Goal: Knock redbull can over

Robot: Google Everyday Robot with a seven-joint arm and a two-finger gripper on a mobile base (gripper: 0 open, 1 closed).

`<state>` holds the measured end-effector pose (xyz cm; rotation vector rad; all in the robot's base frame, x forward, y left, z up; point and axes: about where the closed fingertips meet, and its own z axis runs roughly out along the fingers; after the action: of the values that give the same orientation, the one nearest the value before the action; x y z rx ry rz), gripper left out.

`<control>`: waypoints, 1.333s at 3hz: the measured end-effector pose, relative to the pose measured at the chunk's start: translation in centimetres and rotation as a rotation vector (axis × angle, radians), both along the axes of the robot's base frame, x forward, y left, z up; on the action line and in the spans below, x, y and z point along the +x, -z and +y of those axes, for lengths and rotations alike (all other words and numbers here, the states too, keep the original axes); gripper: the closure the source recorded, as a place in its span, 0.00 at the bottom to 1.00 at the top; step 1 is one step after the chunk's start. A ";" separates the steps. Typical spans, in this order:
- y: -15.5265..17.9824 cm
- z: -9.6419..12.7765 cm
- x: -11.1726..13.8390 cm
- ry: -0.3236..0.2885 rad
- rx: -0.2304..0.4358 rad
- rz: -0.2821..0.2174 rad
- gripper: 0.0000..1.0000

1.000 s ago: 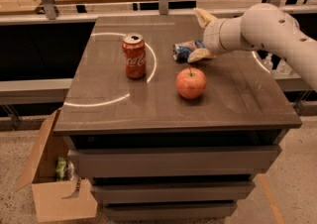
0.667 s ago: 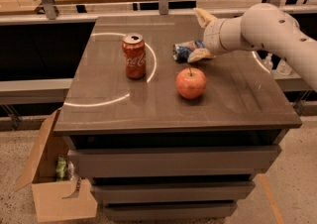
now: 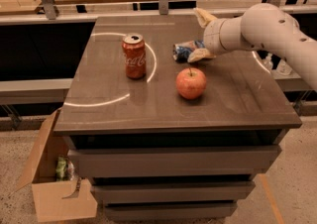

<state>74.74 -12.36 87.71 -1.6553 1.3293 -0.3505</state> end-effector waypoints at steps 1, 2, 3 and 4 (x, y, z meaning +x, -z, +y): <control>0.0 0.0 0.0 0.000 0.000 0.000 0.00; 0.0 0.0 0.0 0.000 0.000 0.000 0.00; 0.0 0.0 0.0 0.000 0.000 0.000 0.00; 0.0 0.0 0.0 0.000 0.000 0.000 0.00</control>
Offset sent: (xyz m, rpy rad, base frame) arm -0.1837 -0.2440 0.2282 0.6400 -0.8777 -0.5314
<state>74.74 -12.36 87.73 -1.6547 1.3291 -0.3506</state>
